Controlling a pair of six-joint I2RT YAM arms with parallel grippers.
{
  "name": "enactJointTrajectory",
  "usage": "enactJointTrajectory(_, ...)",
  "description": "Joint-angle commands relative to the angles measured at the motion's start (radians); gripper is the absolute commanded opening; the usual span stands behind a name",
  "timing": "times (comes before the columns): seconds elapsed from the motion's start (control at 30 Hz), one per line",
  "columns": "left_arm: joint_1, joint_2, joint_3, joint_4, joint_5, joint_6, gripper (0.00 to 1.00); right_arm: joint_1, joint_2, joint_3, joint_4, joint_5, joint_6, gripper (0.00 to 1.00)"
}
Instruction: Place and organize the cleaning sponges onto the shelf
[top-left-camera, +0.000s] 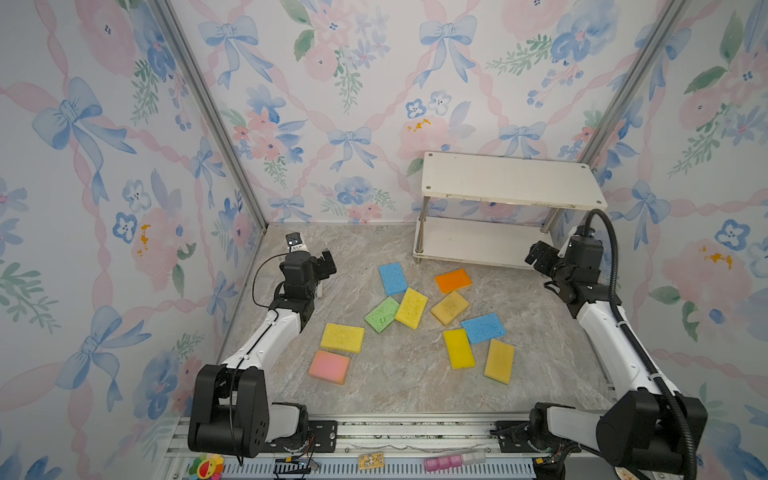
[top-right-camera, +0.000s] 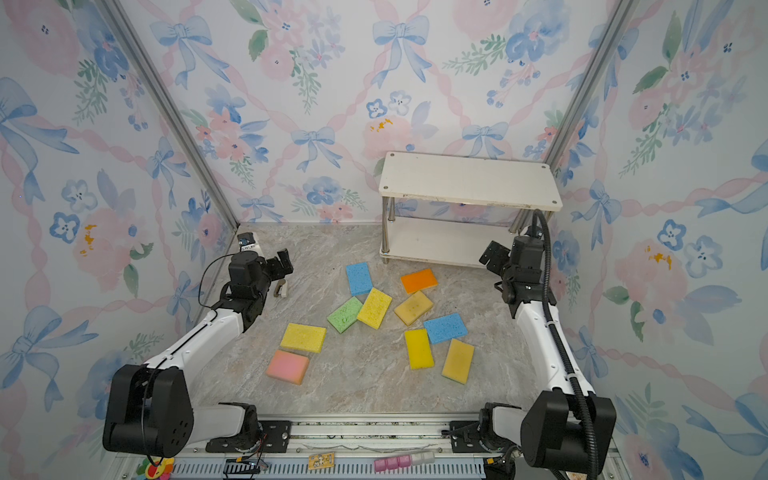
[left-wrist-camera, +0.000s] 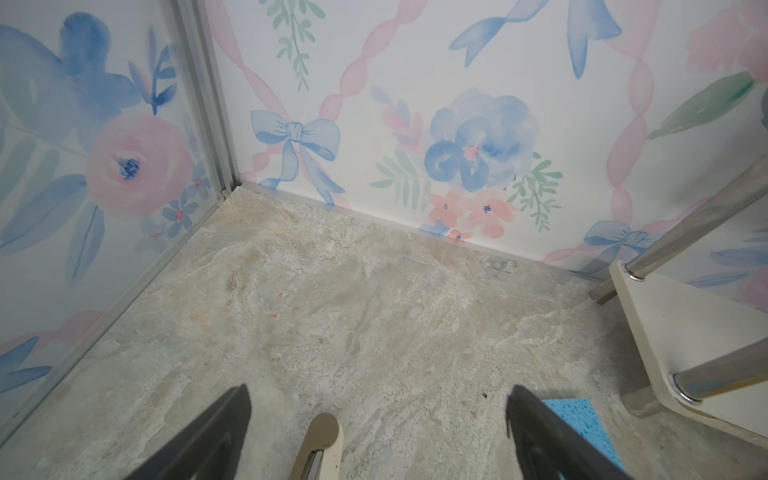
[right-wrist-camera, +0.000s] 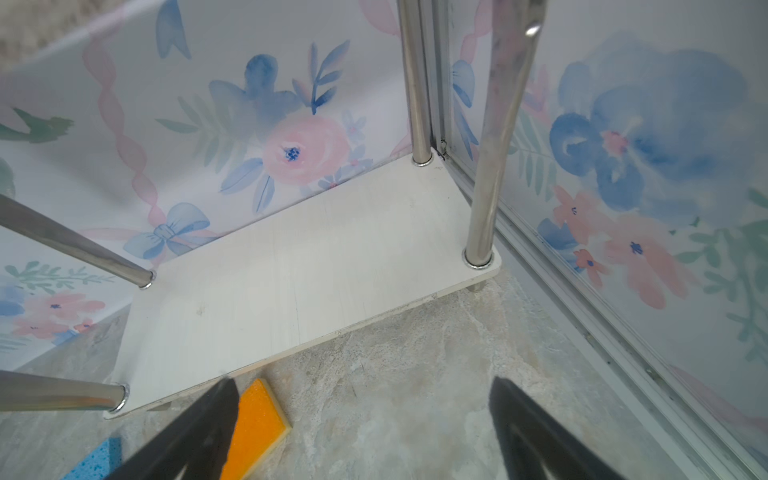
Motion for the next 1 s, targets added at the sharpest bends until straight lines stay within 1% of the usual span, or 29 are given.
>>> enactJointTrajectory(0.0, -0.003, -0.002, 0.049, -0.184, 0.143, -0.054, 0.98, -0.027, -0.086, 0.008, -0.274, -0.043, 0.088, 0.97)
enactJointTrajectory(0.03, -0.004, -0.004, 0.057, -0.198, 0.177, -0.054, 0.98, -0.03, -0.124, -0.014, -0.26, -0.041, 0.1, 0.97)
enactJointTrajectory(0.07, -0.005, -0.004, 0.064, -0.215, 0.216, -0.055, 0.98, -0.034, -0.161, -0.026, -0.257, -0.065, 0.11, 0.97)
enactJointTrajectory(0.13, -0.008, -0.001, 0.077, -0.243, 0.316, -0.055, 0.98, -0.038, -0.194, -0.015, -0.292, -0.147, 0.101, 0.97)
enactJointTrajectory(0.17, -0.013, 0.002, 0.08, -0.255, 0.371, -0.058, 0.98, -0.032, -0.201, -0.002, -0.324, -0.199, 0.085, 0.97)
enactJointTrajectory(0.2, -0.022, 0.006, 0.082, -0.268, 0.421, -0.064, 0.98, -0.018, -0.207, 0.006, -0.351, -0.222, 0.087, 0.97)
enactJointTrajectory(0.27, -0.047, 0.012, 0.083, -0.287, 0.49, -0.078, 0.98, 0.024, -0.217, 0.017, -0.401, -0.231, 0.084, 0.97)
enactJointTrajectory(0.4, -0.103, 0.019, 0.076, -0.315, 0.585, -0.102, 0.98, 0.126, -0.246, 0.036, -0.506, -0.199, 0.098, 0.97)
enactJointTrajectory(0.47, -0.127, 0.019, 0.07, -0.314, 0.623, -0.109, 0.98, 0.16, -0.275, 0.018, -0.508, -0.206, 0.124, 0.97)
enactJointTrajectory(0.6, -0.171, 0.023, 0.095, -0.315, 0.631, -0.123, 0.98, 0.18, -0.303, 0.031, -0.547, -0.181, 0.185, 0.97)
enactJointTrajectory(0.67, -0.185, 0.04, 0.13, -0.315, 0.621, -0.133, 0.98, 0.17, -0.288, 0.091, -0.589, -0.156, 0.201, 0.97)
enactJointTrajectory(0.73, -0.205, 0.074, 0.193, -0.315, 0.611, -0.14, 0.98, 0.145, -0.242, 0.205, -0.671, -0.124, 0.211, 0.97)
enactJointTrajectory(0.8, -0.224, 0.115, 0.265, -0.306, 0.609, -0.159, 0.98, 0.104, -0.183, 0.327, -0.739, -0.121, 0.246, 0.97)
enactJointTrajectory(0.9, -0.24, 0.185, 0.383, -0.253, 0.622, -0.192, 0.98, 0.055, -0.094, 0.526, -0.819, -0.071, 0.255, 0.97)
enactJointTrajectory(0.97, -0.239, 0.241, 0.445, -0.185, 0.659, -0.231, 0.98, 0.024, -0.052, 0.619, -0.829, -0.055, 0.254, 0.97)
